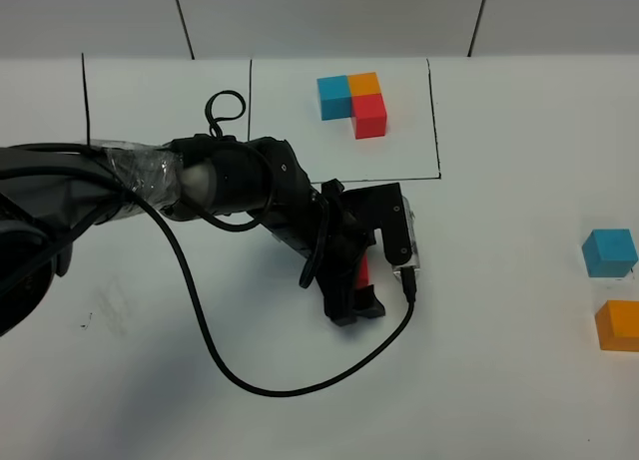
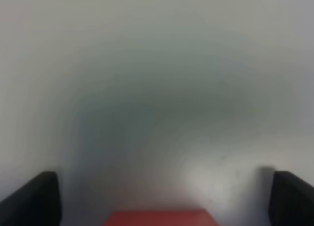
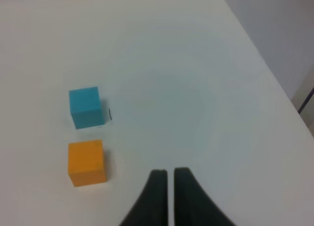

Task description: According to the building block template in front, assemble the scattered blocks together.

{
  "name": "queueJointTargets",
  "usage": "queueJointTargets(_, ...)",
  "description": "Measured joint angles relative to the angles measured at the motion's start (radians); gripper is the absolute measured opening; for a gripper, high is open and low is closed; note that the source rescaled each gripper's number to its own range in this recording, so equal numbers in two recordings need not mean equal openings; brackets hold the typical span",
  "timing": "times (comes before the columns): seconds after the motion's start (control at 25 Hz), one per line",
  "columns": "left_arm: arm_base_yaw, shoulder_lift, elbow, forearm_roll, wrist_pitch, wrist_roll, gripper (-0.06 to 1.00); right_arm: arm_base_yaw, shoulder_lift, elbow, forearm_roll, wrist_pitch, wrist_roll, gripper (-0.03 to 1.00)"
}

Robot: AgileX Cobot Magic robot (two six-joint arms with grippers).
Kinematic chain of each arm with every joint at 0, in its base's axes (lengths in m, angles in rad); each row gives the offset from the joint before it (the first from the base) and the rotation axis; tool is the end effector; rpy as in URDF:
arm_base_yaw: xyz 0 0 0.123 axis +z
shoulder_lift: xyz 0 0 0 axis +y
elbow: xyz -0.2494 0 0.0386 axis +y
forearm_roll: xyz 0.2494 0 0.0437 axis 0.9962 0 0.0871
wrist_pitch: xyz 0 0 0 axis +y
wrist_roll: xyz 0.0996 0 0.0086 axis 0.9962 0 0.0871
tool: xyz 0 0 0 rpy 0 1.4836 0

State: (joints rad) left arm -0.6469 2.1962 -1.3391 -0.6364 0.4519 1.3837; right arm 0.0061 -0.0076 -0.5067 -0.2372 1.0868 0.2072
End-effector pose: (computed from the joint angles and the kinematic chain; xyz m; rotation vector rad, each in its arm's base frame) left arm 0.3144 -0.2701 0.0548 1.8284 1.9600 -0.3090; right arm 0.0331 -0.0206 0.2758 0.2210 2.0244 -0.1505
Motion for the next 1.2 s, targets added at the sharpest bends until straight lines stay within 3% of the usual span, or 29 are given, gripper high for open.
queueJointTargets(0.36,-0.008,-0.007,0.0,0.002,0.008,-0.001,0.99,0.0,0.0,0.0,0.0,0.0,0.0,0.0)
queueJointTargets(1.0,-0.013,-0.156,0.015,0.091,0.052,-0.041,0.98,0.0,0.0,0.0,0.0,0.0,0.0,0.0)
queueJointTargets(1.2,-0.013,-0.212,0.015,0.098,0.079,-0.04,0.91,0.0,0.0,0.0,0.0,0.0,0.0,0.0)
